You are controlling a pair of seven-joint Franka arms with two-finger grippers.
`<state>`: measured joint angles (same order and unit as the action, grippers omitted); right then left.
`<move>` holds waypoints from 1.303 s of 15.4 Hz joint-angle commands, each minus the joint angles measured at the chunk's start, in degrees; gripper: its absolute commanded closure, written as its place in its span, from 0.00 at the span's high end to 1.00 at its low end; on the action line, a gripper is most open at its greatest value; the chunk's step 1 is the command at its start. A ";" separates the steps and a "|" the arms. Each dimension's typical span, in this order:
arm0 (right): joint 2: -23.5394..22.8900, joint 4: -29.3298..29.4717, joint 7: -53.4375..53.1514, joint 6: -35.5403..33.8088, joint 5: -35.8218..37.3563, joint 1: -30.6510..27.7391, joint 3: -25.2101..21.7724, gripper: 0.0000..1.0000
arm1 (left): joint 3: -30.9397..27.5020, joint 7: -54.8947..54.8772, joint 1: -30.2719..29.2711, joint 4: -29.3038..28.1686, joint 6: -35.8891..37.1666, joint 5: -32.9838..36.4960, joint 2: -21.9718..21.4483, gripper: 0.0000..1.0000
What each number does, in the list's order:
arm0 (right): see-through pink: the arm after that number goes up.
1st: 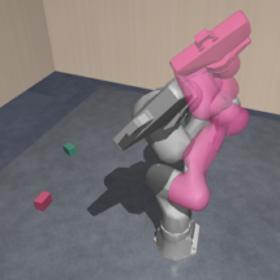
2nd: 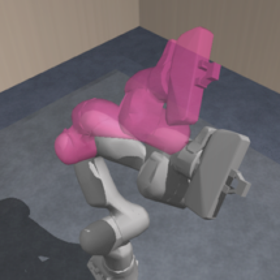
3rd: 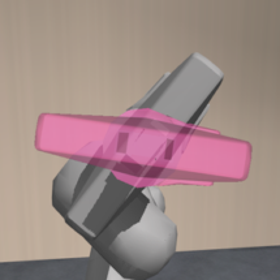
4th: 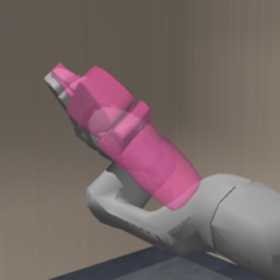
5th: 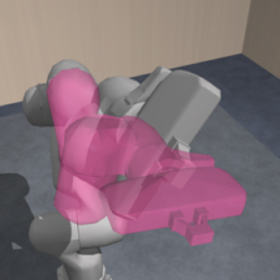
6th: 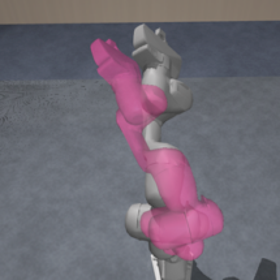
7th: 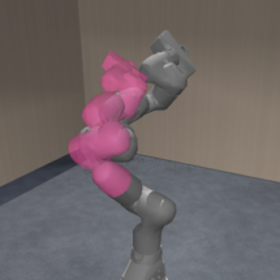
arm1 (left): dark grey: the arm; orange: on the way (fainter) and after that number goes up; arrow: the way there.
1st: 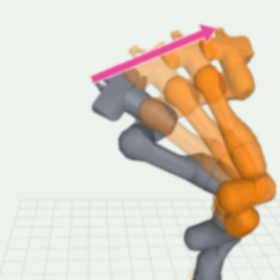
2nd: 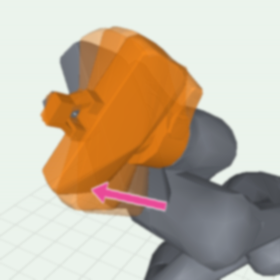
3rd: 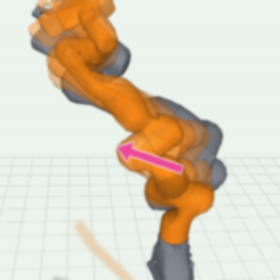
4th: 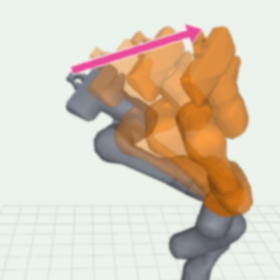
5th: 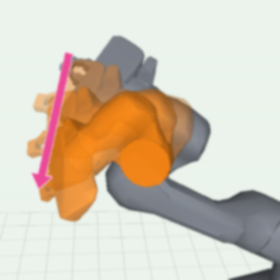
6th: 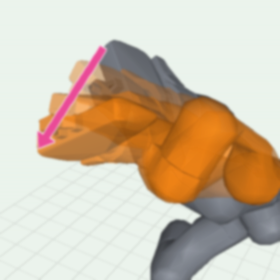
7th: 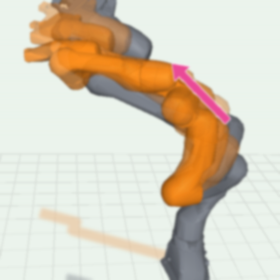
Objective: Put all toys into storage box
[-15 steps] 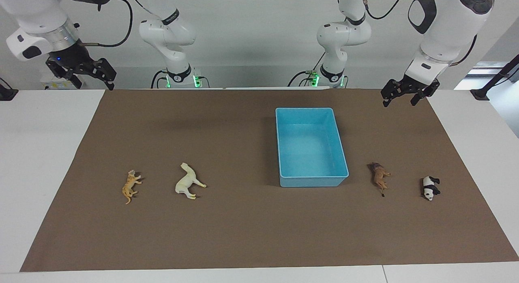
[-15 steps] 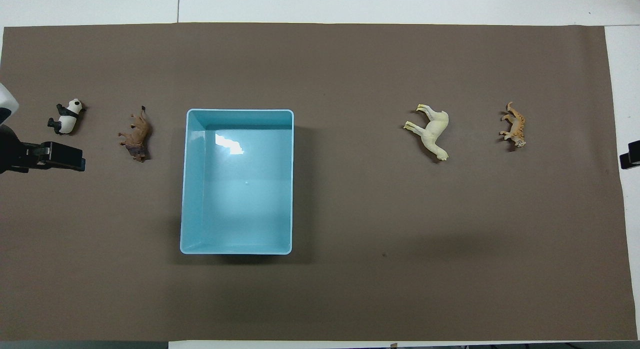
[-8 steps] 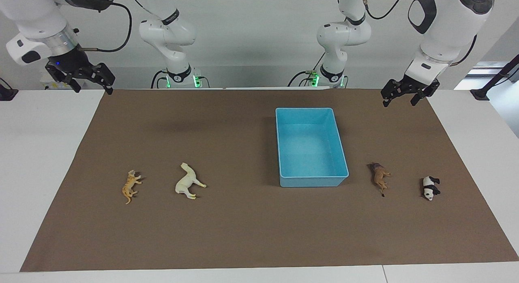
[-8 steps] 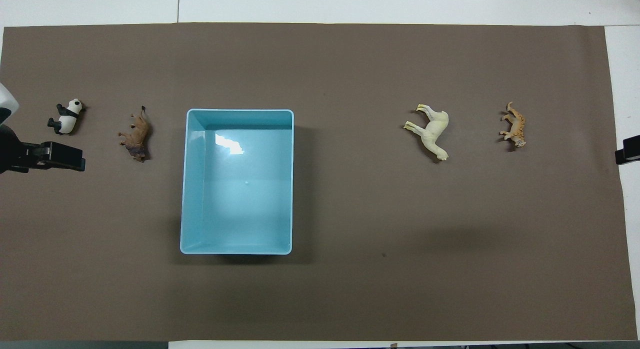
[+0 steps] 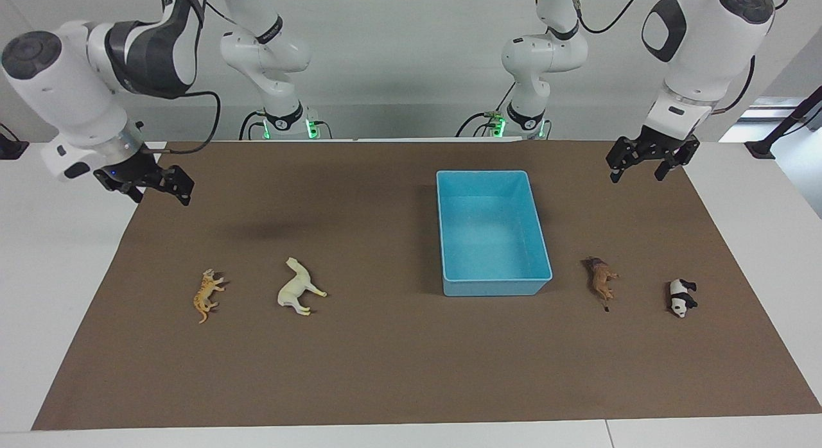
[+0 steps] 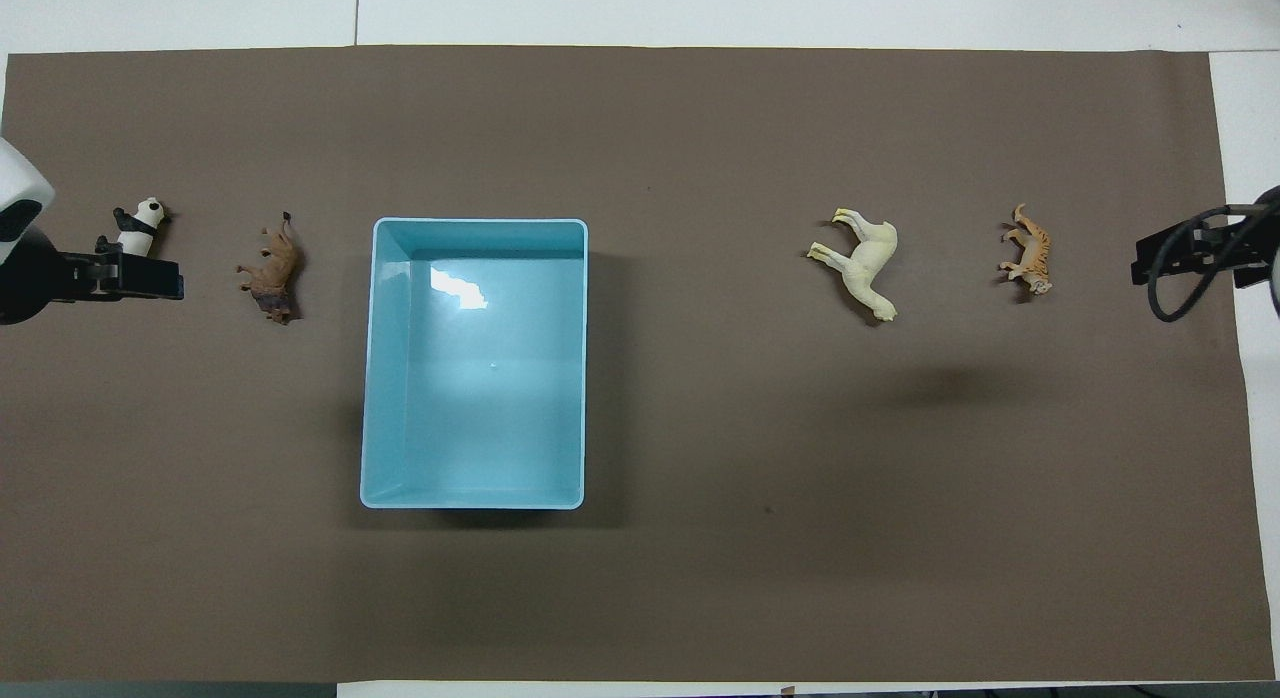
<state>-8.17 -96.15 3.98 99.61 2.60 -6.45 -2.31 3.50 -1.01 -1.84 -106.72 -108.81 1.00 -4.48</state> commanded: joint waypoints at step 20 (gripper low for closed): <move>-19.25 -4.66 -3.54 29.24 -1.19 1.09 0.28 1.00 | -0.25 -5.58 -2.47 3.10 -18.99 0.76 27.60 1.00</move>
<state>-26.82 -100.24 1.16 127.41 2.08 -5.38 -2.07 3.03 -5.37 -3.73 -101.51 -127.48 1.10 23.73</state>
